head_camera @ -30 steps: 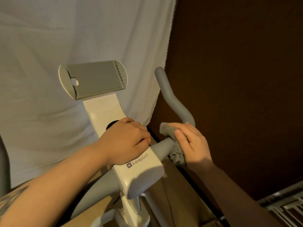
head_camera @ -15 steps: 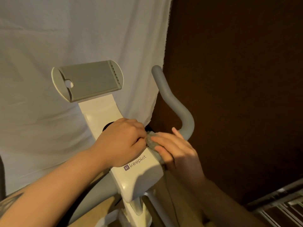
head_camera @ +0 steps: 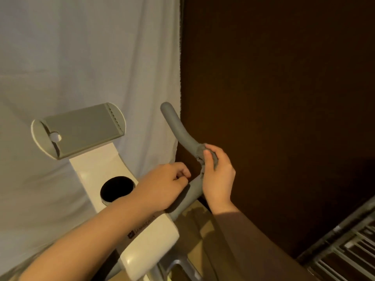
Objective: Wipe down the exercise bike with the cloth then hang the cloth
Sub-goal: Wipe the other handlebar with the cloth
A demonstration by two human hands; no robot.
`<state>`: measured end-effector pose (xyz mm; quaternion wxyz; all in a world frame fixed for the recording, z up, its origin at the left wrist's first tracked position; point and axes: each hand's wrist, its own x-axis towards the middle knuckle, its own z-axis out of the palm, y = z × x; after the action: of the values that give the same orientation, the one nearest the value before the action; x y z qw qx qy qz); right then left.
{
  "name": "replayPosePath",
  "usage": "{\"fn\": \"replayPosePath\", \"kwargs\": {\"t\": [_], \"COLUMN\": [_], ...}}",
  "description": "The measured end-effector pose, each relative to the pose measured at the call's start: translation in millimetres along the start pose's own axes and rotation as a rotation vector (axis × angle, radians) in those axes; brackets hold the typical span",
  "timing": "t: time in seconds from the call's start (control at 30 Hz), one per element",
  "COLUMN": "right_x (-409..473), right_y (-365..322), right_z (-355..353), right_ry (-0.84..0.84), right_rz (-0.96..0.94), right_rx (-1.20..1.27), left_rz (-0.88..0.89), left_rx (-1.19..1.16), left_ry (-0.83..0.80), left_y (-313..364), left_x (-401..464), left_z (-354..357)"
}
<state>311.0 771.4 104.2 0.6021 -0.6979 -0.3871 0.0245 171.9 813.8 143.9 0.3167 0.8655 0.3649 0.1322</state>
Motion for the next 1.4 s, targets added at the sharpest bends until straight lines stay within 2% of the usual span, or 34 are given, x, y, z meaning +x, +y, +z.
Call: {"fn": "replayPosePath", "kwargs": {"t": [0.07, 0.13, 0.27, 0.33, 0.4, 0.6, 0.67, 0.77, 0.83, 0.93, 1.03, 1.1, 1.17, 1.23, 1.3, 1.4], "right_x": [-25, -41, 15, 49, 54, -13, 18, 53, 40, 12, 44, 62, 53, 25, 22, 62], "right_y": [-3, -7, 7, 13, 18, 23, 32, 43, 59, 70, 76, 69, 56, 35, 20, 15], "right_z": [1, -2, 1, 5, 7, -4, 5, 12, 16, 16, 20, 21, 17, 3, -4, 9], "right_ry": [0.040, -0.004, -0.093, -0.122, -0.170, -0.074, -0.147, -0.288, -0.333, -0.279, -0.254, -0.275, -0.282, -0.184, -0.173, -0.365], "right_rz": [0.107, 0.094, 0.073, 0.188, 0.312, 0.449, 0.612, 0.973, 1.001, 1.046, 1.067, 1.021, 0.884, 0.640, 0.375, 0.209], "right_rx": [0.114, 0.135, 0.018, -0.019, 0.044, 0.300, 0.376, 0.626, 0.557, 0.520, 0.540, 0.555, 0.485, 0.393, 0.257, -0.082], "left_rz": [-0.014, -0.036, -0.105, -0.112, -0.125, -0.155, -0.167, -0.185, -0.193, -0.183, -0.180, -0.177, -0.160, -0.136, -0.119, -0.107], "left_rx": [-0.072, -0.154, -0.295, -0.313, -0.333, -0.382, -0.386, -0.421, -0.427, -0.397, -0.404, -0.396, -0.377, -0.351, -0.334, -0.369], "left_ry": [0.012, -0.005, -0.061, -0.043, -0.003, 0.038, 0.036, 0.056, 0.059, 0.024, 0.022, 0.000, -0.036, -0.049, -0.054, -0.095], "left_y": [-1, -4, -7, -7, -7, -4, -3, -3, -4, -3, -4, -6, -6, -5, -4, -6], "left_x": [15, 21, 23, 21, 20, 20, 21, 21, 21, 23, 23, 22, 20, 21, 22, 23], "left_z": [8, 11, 9, 8, 9, 9, 8, 8, 8, 9, 9, 10, 11, 10, 8, 8]}}
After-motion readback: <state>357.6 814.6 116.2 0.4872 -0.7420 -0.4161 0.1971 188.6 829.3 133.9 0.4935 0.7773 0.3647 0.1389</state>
